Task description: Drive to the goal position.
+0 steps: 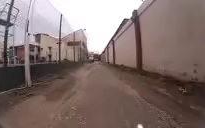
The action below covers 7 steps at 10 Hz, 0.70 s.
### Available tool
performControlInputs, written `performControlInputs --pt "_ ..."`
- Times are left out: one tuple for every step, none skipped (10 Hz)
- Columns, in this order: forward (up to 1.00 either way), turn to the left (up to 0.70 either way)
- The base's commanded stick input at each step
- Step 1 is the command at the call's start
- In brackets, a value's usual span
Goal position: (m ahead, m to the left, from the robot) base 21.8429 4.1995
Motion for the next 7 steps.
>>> performControlInputs --pt "0.70 0.00" --pt "0.70 0.00" --pt "0.70 0.00" --pt "0.70 0.00" --pt "0.70 0.00" --pt "0.70 0.00" --pt "0.70 0.00"
